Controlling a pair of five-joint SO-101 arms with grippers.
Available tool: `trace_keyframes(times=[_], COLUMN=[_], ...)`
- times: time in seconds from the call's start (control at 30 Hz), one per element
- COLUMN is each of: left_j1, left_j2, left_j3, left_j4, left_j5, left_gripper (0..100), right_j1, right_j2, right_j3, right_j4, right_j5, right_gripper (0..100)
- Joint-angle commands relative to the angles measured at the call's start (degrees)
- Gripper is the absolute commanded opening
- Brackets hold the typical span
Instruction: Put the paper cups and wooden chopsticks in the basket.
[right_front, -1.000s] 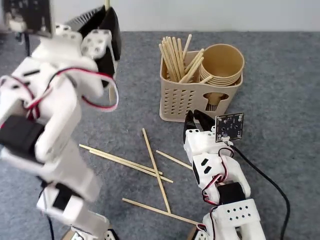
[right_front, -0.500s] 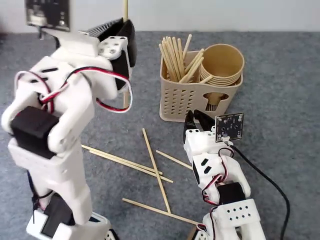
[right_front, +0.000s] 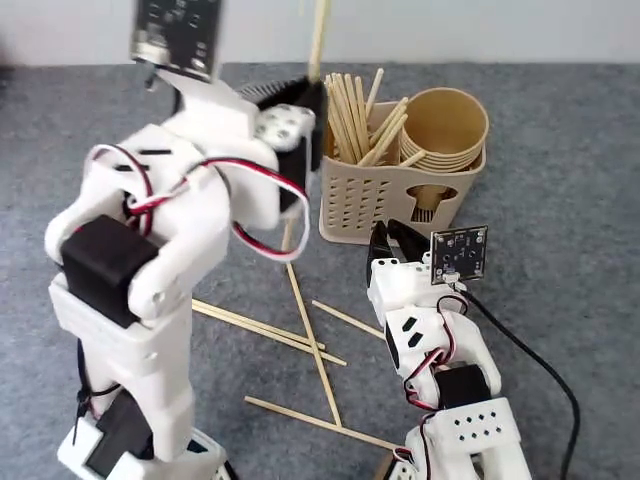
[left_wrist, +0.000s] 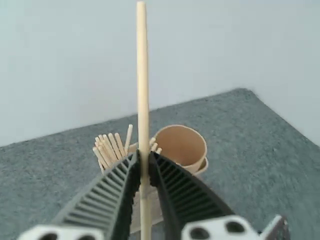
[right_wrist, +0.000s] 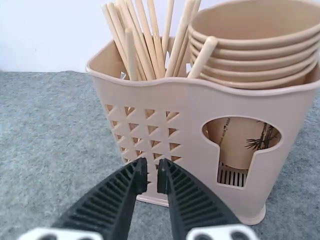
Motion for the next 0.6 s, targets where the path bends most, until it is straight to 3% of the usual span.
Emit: trace_keyframes(times=[0.0,0.23,0.57], left_j1=[2.46,2.64,2.29], left_j2=[-2.02,-2.20,-12.40], left_j3=[-0.13,-0.66,1.63], left_j4=[2.81,5.45,4.92], left_j5=[-0.70,-0.70,-0.70], left_gripper=[1,1,1], right_j1=[0.48,0.57,0.40], right_j2=[0.22,0.13,0.04], right_j3=[-0.62,-0.62,-0.62], right_j4=[-1.01,-1.01,-1.01], right_j5=[0.00,0.00,0.00], right_gripper=[5.3,5.3,5.3])
